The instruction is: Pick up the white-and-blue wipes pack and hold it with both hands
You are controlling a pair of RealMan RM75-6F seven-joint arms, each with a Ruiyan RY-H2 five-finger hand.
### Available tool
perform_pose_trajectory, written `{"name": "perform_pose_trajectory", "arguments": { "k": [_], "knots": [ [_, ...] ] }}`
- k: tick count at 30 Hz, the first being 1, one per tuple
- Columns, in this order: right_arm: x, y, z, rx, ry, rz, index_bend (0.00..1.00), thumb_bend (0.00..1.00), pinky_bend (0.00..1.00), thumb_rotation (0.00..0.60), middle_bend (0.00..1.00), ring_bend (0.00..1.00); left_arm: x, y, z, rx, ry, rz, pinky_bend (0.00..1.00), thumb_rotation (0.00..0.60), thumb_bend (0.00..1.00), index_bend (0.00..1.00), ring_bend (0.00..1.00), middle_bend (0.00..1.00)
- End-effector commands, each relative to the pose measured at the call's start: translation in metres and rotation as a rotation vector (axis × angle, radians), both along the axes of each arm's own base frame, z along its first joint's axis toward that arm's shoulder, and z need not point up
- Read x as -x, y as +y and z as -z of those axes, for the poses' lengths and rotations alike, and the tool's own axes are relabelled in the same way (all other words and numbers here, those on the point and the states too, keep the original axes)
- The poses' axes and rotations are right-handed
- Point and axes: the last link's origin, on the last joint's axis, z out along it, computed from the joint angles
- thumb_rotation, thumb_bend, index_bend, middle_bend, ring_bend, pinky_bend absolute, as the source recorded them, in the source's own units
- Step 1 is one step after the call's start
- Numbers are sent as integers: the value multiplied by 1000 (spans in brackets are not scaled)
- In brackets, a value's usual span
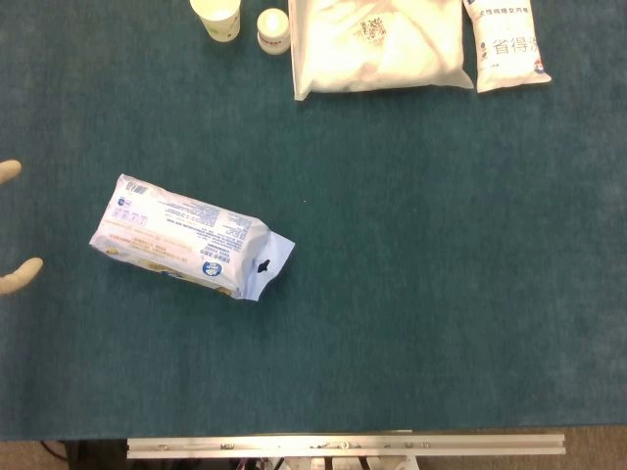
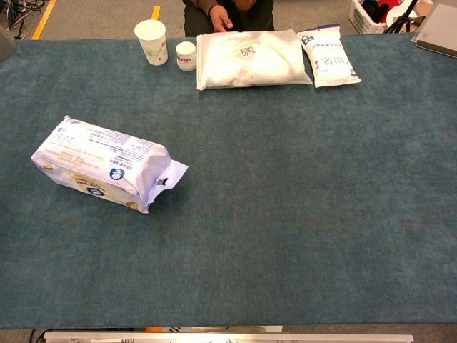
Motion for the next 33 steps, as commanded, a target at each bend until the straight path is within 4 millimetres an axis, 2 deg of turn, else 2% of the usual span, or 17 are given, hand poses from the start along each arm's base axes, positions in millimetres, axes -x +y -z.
{"name": "perform_pose_trajectory", "arguments": {
  "k": [1,7,12,17,24,33],
  "knots": [
    [0,0,0,0,-1,1,0,223,172,600,109,87,0,0,0,1,0,-1,112,600,96,208,43,79],
    [-2,-2,-1,2,-11,-5,0,223,172,600,109,87,0,2,0,14,8,4,112,600,96,208,43,79],
    [-4,-7,-8,29,-21,-19,0,224,172,600,109,87,2,10,2,103,37,32,112,600,96,196,43,76],
    [-7,-19,-18,72,-46,-44,0,223,172,600,109,87,10,30,12,284,54,67,112,600,96,150,42,57],
    [-9,-23,-18,57,-52,-46,0,224,172,600,109,87,17,56,28,468,131,80,111,600,96,18,1,0],
    [-3,-19,-17,44,-40,-19,0,224,172,600,109,87,20,82,49,577,219,56,110,600,96,0,0,0]
  ]
}}
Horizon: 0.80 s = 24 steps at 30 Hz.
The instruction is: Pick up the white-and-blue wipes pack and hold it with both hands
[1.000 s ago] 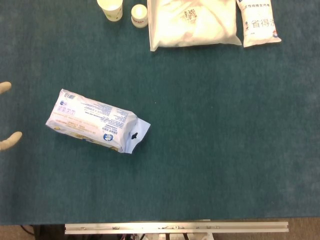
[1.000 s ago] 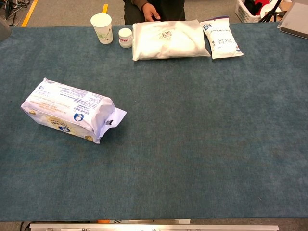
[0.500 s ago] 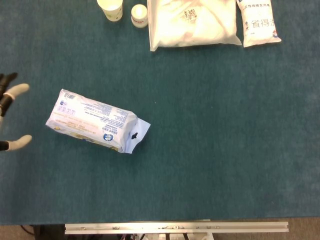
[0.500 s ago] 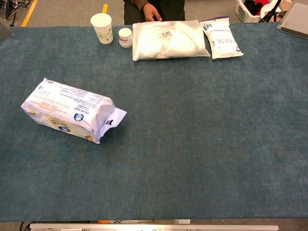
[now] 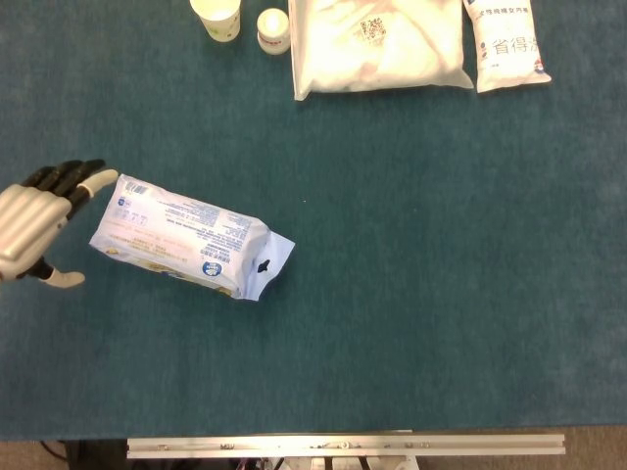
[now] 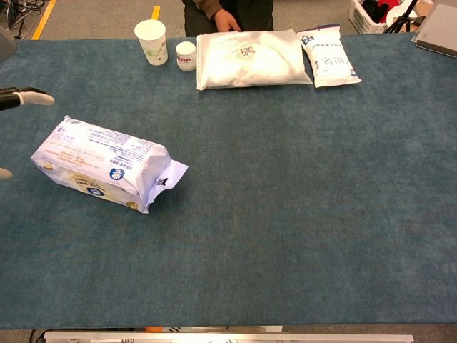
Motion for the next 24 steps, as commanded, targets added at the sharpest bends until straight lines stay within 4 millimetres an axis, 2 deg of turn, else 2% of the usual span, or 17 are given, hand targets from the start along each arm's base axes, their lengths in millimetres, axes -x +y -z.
{"name": "perform_pose_trajectory", "arguments": {
  "k": [1,11,19,21,24],
  "knots": [
    [1,0,0,-3,2,6,0,224,172,600,109,87,0,9,9,19,14,-1,110,600,96,0,0,0],
    [5,1,3,-18,7,20,0,225,172,600,109,87,-3,29,30,57,41,5,110,600,96,0,0,0],
    [9,2,5,-25,9,34,0,225,172,600,109,87,-5,35,48,107,13,-32,110,600,96,0,3,0],
    [10,2,4,-22,11,36,0,225,172,600,109,87,-5,36,52,116,5,-36,112,600,96,7,20,0],
    [10,2,3,-20,12,38,0,224,172,600,109,87,-4,38,60,123,-28,-55,197,600,97,115,131,84]
  ]
}}
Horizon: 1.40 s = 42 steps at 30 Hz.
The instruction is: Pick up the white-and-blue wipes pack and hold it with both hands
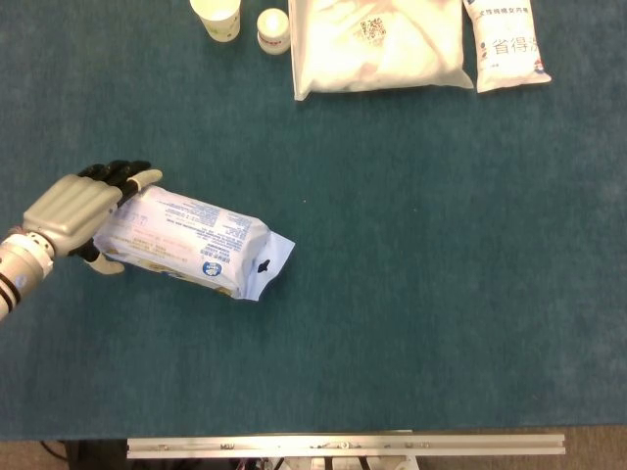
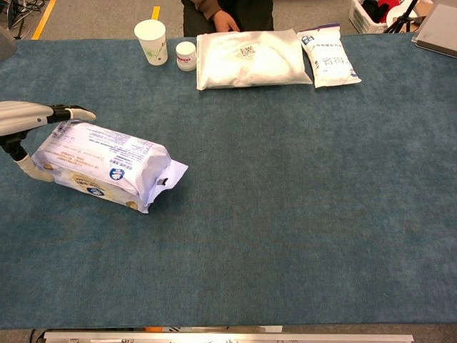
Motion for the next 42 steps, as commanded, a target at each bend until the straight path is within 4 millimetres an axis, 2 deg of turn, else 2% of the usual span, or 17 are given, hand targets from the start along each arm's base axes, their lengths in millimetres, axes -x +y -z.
{"name": "perform_pose_trajectory", "arguments": {
  "k": [1,5,7,10,16,24,26,29,42],
  "knots": [
    [0,0,0,-1,-1,1,0,225,172,600,109,87,1,3,9,5,-36,-22,254,600,109,170,212,154],
    [0,-1,2,-9,0,1,0,225,172,600,109,87,1,6,16,4,-61,-22,484,600,162,413,470,459],
    [-1,-1,3,-13,-3,-2,0,225,172,600,109,87,1,7,17,-1,-82,-26,548,600,164,513,531,544],
    [-3,-3,6,-24,-6,-15,0,225,172,600,109,87,-4,6,15,3,-153,-80,609,600,165,548,569,589],
    [-18,-11,17,-66,-16,-89,0,225,172,600,109,87,-19,7,-2,-6,-251,-126,617,600,165,539,573,597],
    [-62,-36,48,-189,-115,-234,0,197,172,600,109,87,-50,8,-18,-47,-315,-140,617,600,165,529,573,593],
    [-76,-42,58,-220,-152,-268,0,91,172,600,109,87,-59,7,-19,-60,-333,-149,617,600,165,528,571,588],
    [-94,-49,76,-273,-196,-307,0,3,172,600,109,87,-70,5,-17,-71,-363,-178,617,600,165,523,569,583],
    [-170,-62,133,-460,-253,-429,0,0,172,600,69,83,-109,-5,-6,-89,-385,-208,624,600,165,521,571,580]
  ]
}}
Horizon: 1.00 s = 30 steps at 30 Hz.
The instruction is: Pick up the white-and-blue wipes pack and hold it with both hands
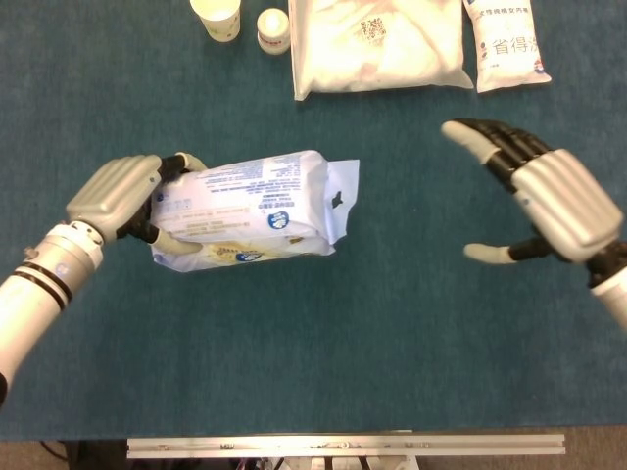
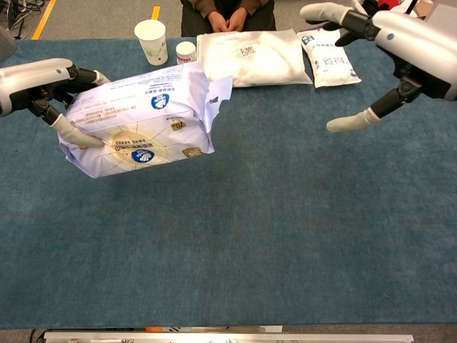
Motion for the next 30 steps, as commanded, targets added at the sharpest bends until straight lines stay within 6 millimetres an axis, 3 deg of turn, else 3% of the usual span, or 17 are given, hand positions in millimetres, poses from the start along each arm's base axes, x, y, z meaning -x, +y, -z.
{"name": "perform_pose_trajectory", "arguments": {
  "k": [1,12,30],
  "knots": [
    [-22,-1,15,-43,-6,-29,0,0,172,600,66,80,-13,-2,2,-16,-10,7,626,600,165,521,571,580],
    [-60,-11,48,-77,-28,-44,0,0,172,600,60,74,-29,-9,6,-31,-23,15,629,600,165,517,572,578],
    [-97,-17,81,-151,-29,-46,0,17,172,600,61,73,-41,-12,6,-24,-53,11,631,600,164,492,572,571]
  ]
}}
